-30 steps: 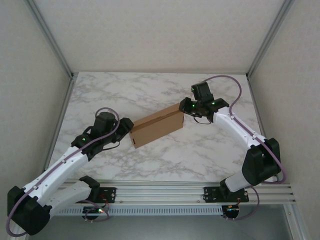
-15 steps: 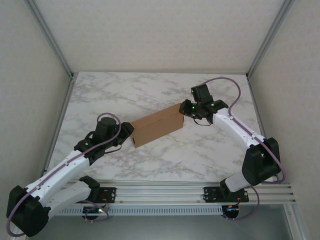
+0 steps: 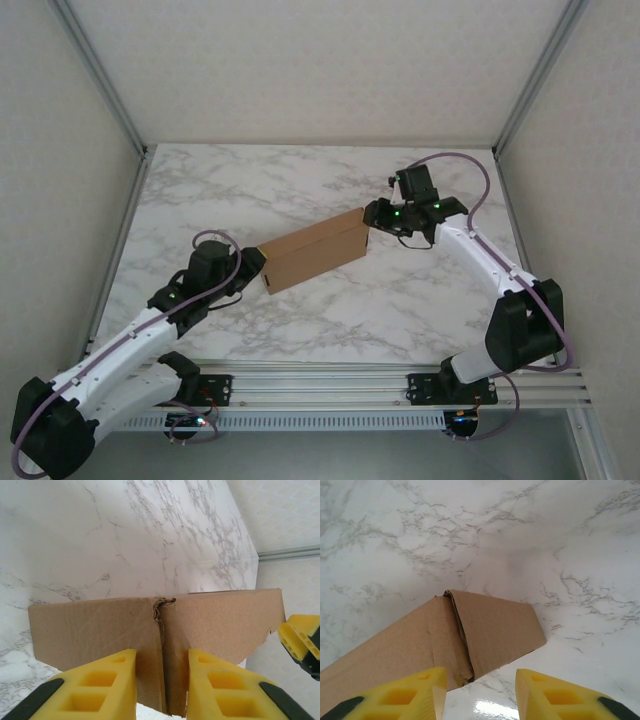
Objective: Fold the paper box
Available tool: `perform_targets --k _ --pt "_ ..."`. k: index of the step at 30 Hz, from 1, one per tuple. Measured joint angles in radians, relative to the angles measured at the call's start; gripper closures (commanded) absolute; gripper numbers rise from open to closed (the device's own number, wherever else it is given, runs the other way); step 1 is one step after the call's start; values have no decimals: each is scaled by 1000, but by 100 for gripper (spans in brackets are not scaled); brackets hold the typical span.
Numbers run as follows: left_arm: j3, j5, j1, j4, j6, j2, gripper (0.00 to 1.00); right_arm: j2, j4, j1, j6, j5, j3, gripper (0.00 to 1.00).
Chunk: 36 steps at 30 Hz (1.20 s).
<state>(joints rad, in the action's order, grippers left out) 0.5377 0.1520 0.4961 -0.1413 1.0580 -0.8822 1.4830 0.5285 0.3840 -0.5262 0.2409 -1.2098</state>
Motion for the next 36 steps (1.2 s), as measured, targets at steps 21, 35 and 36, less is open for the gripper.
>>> perform_targets --k 21,35,36 --pt "-69 10 -20 101 -18 32 79 54 -153 -66 -43 215 60 70" --pt "-132 3 -31 219 -10 32 87 -28 -448 -70 -89 212 273 76" --pt "-142 2 -33 238 -9 32 88 -29 -465 -70 -95 212 282 76"
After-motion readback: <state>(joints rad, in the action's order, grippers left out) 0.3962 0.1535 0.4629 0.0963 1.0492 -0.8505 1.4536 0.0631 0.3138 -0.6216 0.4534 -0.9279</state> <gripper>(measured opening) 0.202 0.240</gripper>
